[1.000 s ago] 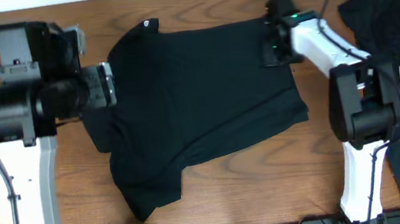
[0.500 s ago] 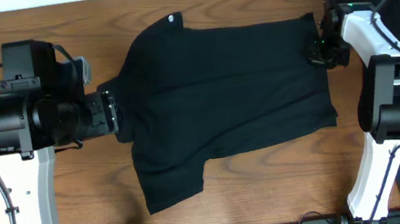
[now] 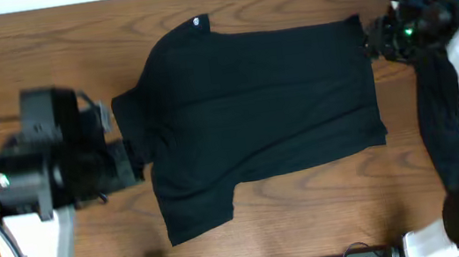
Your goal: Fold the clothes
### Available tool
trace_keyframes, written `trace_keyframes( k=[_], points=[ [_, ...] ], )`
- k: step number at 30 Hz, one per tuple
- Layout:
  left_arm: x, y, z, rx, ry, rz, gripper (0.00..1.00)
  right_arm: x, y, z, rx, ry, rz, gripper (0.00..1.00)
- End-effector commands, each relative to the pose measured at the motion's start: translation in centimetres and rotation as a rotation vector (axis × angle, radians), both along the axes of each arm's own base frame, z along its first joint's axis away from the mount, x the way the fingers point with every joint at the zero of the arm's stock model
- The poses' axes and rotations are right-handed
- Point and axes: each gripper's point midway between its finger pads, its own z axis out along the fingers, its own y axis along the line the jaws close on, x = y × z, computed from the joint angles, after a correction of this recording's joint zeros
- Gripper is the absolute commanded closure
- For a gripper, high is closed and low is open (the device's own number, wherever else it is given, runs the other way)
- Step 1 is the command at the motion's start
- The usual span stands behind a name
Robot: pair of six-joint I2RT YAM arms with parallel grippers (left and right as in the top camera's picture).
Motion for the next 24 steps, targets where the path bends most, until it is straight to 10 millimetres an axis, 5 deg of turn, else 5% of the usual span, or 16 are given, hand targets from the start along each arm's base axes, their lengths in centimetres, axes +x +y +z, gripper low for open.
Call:
trace_keyframes(
  k=[1,8,14,24],
  points=[
    [-1.8,-1.4,-3.4,-0.076,0.050,0.054,0.36,-1.4,0.6,1.4,0.015,-0.012,0.021,0.39],
    [-3.3,-2.3,-14.8,-0.166,0.231,0.299,0.23,-4.0,1.2,1.6,0.022,0.057,0.032,0.41],
    [-4.0,-3.4,-19.5,-0.225,0.334,0.333,0.24,-4.6,1.8,1.4,0.024,0.085,0.048,0.42],
    [-4.8,-1.8,-24.7,-0.109,0.445,0.408,0.24,-4.8,2.0,1.3,0.025,0.092,0.052,0.43]
  ],
)
